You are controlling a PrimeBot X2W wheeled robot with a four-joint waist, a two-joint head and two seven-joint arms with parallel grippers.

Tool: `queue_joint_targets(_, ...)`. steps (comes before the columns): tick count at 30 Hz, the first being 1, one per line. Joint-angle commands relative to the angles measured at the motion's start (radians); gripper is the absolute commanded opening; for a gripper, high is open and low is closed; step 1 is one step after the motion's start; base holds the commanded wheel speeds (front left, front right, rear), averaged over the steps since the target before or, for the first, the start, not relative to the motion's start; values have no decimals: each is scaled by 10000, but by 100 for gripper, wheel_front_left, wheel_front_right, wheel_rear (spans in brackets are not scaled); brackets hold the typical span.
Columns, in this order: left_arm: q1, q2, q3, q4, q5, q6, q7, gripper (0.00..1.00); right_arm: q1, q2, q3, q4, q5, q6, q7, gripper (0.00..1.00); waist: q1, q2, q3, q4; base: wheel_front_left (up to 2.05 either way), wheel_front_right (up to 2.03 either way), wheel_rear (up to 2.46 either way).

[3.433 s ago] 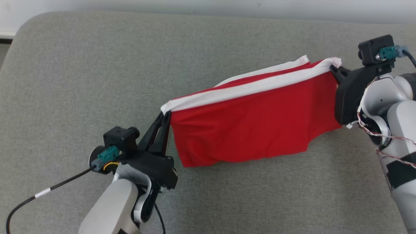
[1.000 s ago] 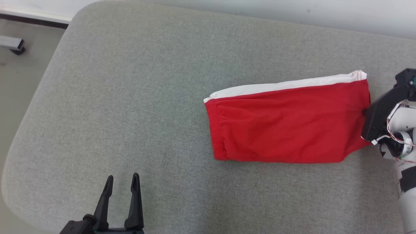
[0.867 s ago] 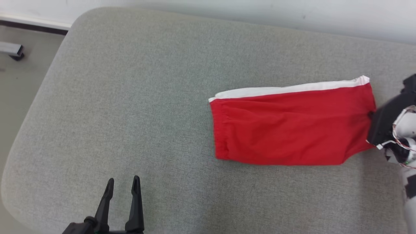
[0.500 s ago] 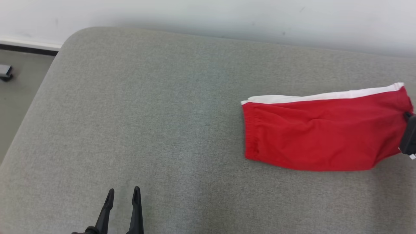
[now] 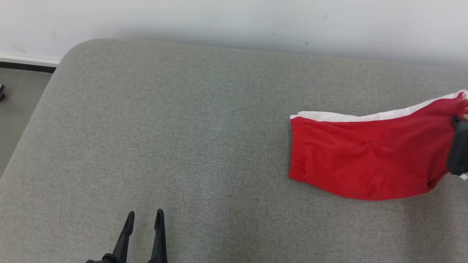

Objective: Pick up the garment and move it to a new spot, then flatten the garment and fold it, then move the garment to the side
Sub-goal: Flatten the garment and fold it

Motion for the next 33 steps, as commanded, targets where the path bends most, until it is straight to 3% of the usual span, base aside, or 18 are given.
queue_joint_targets(1, -111, -6, -28, 3, 10, 29, -24, 100, -178, 148, 278, -76, 106, 0, 127, 0, 0, 0, 0, 17, 0, 0, 0)
queue_joint_targets(5, -178, -7, -112, 64, -12, -7, -25, 100, -645, 368, 1476, 72, 340, 0, 417, 0, 0, 0, -18, 143, 0, 0, 0)
queue_joint_targets(14, -171, -8, -253, 131, -124, 2, -25, 100, -1865, 743, 4062, 1832, 1329, 0, 266, 0, 0, 0, -98, 817, 0, 0, 0)
queue_joint_targets(26, -39, -7, -410, 157, -313, 73, -24, 100, -2498, 1262, 5239, 3627, 2187, 0, -346, 0, 0, 0, -139, 1308, 0, 0, 0)
queue_joint_targets(27, -20, -8, -407, 165, -314, 70, -24, 100, -2512, 1300, 5297, 3683, 2314, 0, -462, 37, 0, 0, -153, 1305, 0, 0, 0)
queue_joint_targets(28, -20, -8, -407, 165, -314, 70, -24, 100, -2512, 1300, 5297, 3683, 2314, 0, -462, 37, 0, 0, -153, 1305, 0, 0, 0)
queue_joint_targets(29, 4, -8, -394, 170, -306, 70, -24, 100, -2520, 1307, 5284, 3750, 2424, 0, -590, 100, 0, 0, -174, 1292, 0, 0, 0)
queue_joint_targets(33, 60, -7, -326, 197, -198, 45, -24, 100, -2519, 1358, 5124, 3696, 2996, 0, -1049, 100, 0, 0, -330, 1204, 0, 0, 0)
